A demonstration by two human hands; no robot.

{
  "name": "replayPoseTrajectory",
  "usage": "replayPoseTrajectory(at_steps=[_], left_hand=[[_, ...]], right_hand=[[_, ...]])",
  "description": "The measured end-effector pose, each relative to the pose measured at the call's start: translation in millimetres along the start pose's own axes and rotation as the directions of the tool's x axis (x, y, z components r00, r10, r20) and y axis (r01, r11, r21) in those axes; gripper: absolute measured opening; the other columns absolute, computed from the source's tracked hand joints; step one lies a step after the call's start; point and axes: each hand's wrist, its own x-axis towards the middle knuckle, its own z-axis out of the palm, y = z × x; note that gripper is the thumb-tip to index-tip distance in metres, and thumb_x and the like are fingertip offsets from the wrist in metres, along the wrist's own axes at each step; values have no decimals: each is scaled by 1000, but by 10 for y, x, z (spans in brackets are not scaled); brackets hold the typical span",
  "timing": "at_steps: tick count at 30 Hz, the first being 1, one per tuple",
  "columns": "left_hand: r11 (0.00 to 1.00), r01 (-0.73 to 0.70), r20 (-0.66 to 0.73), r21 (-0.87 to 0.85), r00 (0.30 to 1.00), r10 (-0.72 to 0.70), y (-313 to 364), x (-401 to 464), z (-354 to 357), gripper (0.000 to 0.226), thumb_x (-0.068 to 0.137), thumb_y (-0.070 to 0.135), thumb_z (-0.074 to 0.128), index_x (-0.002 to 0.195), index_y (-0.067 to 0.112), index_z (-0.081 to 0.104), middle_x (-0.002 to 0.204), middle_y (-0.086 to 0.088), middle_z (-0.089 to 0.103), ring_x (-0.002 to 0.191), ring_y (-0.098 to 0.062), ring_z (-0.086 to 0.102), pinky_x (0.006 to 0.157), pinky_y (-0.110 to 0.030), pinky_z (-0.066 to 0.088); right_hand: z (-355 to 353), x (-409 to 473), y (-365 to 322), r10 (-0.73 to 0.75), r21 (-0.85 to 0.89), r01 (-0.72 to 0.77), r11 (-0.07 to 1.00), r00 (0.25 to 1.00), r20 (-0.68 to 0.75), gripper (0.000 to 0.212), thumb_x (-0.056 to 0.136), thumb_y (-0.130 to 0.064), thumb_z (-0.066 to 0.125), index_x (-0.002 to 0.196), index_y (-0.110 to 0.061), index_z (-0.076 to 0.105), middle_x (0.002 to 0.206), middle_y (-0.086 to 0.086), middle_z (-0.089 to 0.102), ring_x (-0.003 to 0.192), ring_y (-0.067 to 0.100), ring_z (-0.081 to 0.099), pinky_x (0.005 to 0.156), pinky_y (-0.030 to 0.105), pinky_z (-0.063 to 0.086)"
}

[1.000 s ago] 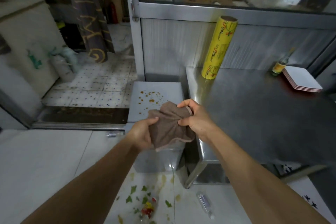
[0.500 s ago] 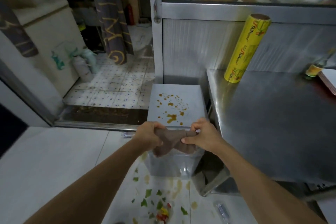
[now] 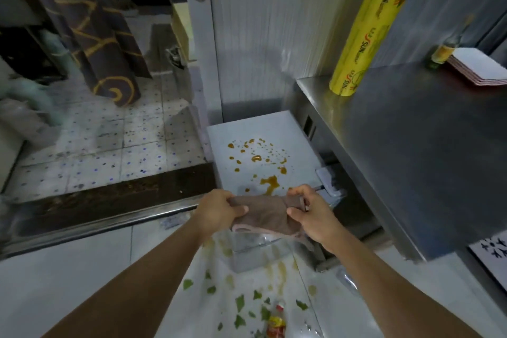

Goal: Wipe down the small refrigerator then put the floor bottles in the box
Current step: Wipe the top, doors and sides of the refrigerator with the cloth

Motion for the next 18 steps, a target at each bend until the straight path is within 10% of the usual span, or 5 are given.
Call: replayPoseTrajectory(at_steps=[5, 9, 14, 18], left_hand=[[997, -5, -45, 74, 999, 8, -79, 409, 144, 28, 81, 39, 67, 68, 19, 52, 75, -1, 59, 72, -18, 58, 61, -27, 42], [999, 25, -100, -26, 995, -27, -157, 718, 150, 27, 81, 36, 69, 98, 19, 56, 93, 0, 57, 86, -18, 57, 69, -25, 43], [996, 41, -79, -79, 996, -47, -389, 842, 170, 42, 85, 17, 64, 124, 14, 49, 116, -6, 62, 94, -16, 56, 76, -21, 41], [1000, 23, -107, -5, 994, -23, -613, 766, 195, 38, 86, 10, 61, 123, 13, 52, 121, -8, 62, 108, -22, 59, 83, -25, 44]], right_hand=[[184, 246, 151, -44, -196, 6, 981, 981, -191, 18, 89, -20, 62, 100, -15, 49, 90, 0, 56, 85, 16, 56, 72, 23, 42], [402, 521, 249, -20, -241, -33, 970, 976, -217, 23, 88, -26, 64, 89, -13, 45, 75, -2, 51, 74, 20, 54, 54, 17, 31], [607, 635, 395, -128, -672, -35, 740, 973, -191, 42, 84, -40, 64, 110, -9, 55, 121, 13, 45, 112, 30, 49, 91, 36, 45], [772, 741, 444, -486, -711, 446, 544, 858, 167, 65, 83, -27, 66, 141, -19, 39, 152, 11, 29, 139, 30, 28, 112, 45, 28]])
